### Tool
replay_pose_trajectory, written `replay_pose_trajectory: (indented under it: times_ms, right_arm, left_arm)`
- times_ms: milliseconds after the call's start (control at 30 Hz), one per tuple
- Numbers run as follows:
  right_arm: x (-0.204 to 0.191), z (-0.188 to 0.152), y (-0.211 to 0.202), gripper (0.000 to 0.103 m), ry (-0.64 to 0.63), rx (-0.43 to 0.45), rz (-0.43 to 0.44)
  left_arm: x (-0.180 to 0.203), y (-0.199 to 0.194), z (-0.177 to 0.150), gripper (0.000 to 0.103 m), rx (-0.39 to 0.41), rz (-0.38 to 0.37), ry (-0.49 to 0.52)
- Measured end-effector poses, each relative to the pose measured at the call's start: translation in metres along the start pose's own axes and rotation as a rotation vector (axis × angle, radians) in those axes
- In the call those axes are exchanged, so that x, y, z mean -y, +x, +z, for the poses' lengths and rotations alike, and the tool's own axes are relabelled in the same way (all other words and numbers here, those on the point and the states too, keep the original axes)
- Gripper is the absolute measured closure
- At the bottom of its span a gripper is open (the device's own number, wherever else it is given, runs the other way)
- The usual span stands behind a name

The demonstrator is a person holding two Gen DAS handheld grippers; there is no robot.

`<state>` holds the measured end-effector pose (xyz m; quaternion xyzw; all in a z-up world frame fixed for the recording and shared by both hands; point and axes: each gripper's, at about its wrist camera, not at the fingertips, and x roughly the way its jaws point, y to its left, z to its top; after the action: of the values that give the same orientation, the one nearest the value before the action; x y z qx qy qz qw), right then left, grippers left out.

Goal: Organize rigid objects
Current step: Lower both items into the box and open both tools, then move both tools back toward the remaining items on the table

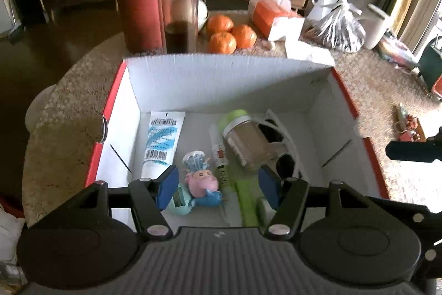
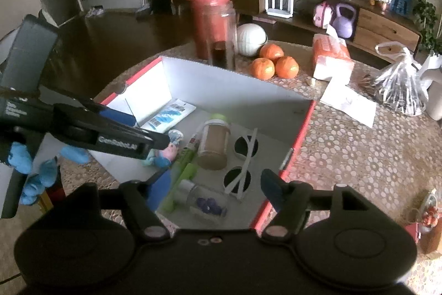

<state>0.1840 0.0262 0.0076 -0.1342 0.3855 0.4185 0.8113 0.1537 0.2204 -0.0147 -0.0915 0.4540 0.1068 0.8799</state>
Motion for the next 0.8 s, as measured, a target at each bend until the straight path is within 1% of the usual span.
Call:
replay_pose_trajectory:
  times_ms: [167,233,433,600,633,700,800]
  right_arm:
    - [0.005,-0.008,-0.02,0.024,0.023,0.035,0.01]
    - [0.007,-0.012,-0.028,0.023,0.029,0.044,0.009]
    - [0.018,-0.026,-0.049,0.017,0.065,0.072,0.015]
    - [0.031,-0.038,-0.066,0.013,0.123,0.094,0.008]
    - [0.034,-0.042,-0.07,0.012,0.136,0.103,0.008]
    - [0.04,-0.048,-0.077,0.009,0.152,0.118,0.008]
    - [0.048,-0.059,-0.087,0.006,0.183,0.132,0.008]
  left_arm:
    - [0.017,-0.02,-0.002,0.039,0.037,-0.002,0.015]
    - [0.024,-0.025,-0.003,0.036,0.045,-0.003,0.02]
    - [0.046,-0.037,-0.008,0.035,0.056,-0.025,0.04]
    - [0.065,-0.045,-0.012,0.035,0.068,-0.042,0.066]
    - [0.07,-0.047,-0.013,0.031,0.071,-0.047,0.074]
    - [0.078,-0.049,-0.016,0.026,0.076,-0.061,0.08]
    - [0.091,-0.052,-0.019,0.026,0.083,-0.079,0.096]
